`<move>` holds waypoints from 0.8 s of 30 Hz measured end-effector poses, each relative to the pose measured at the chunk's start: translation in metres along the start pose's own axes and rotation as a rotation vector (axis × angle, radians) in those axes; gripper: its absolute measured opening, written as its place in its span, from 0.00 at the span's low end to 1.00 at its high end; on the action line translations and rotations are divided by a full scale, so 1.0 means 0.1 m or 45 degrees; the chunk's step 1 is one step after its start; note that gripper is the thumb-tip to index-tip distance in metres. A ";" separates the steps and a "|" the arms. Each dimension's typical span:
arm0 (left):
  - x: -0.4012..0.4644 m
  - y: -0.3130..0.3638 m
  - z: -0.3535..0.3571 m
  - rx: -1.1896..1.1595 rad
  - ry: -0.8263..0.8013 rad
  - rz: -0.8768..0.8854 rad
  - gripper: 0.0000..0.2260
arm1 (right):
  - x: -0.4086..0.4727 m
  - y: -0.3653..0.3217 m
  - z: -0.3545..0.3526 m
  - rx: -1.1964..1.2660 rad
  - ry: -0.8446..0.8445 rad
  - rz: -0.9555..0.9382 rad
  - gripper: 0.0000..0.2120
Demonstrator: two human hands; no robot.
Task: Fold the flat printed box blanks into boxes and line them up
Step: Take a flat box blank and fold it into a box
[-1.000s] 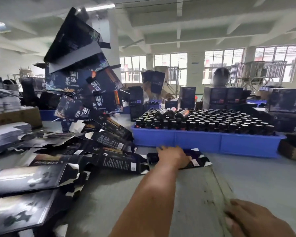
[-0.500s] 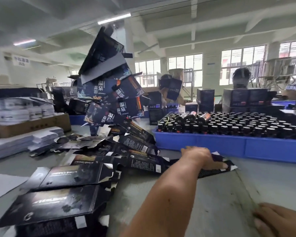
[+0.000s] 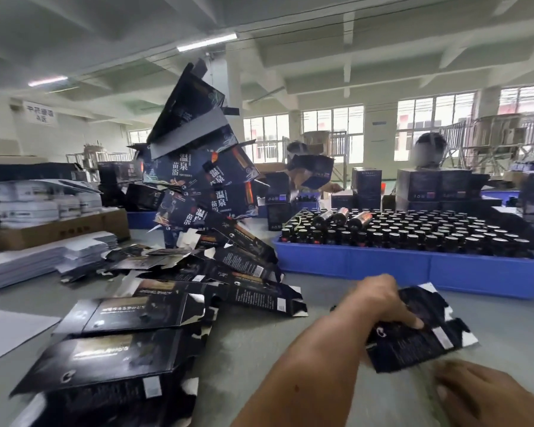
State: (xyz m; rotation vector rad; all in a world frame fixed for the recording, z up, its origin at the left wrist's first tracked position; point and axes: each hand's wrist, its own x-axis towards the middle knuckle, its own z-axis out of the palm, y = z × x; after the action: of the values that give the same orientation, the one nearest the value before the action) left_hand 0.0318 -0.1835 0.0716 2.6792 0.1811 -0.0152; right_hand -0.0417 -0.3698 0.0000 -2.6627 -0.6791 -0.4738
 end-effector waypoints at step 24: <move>-0.43 -1.45 -1.26 0.519 -0.268 -0.422 0.31 | -0.11 -0.07 -0.07 -0.040 -0.067 -0.006 0.11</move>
State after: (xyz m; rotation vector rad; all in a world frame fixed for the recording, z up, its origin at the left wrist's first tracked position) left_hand -0.0325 -0.0050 0.1226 2.9869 0.6093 -0.4834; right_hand -0.0558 -0.3711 0.0042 -2.7126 -0.6987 -0.4203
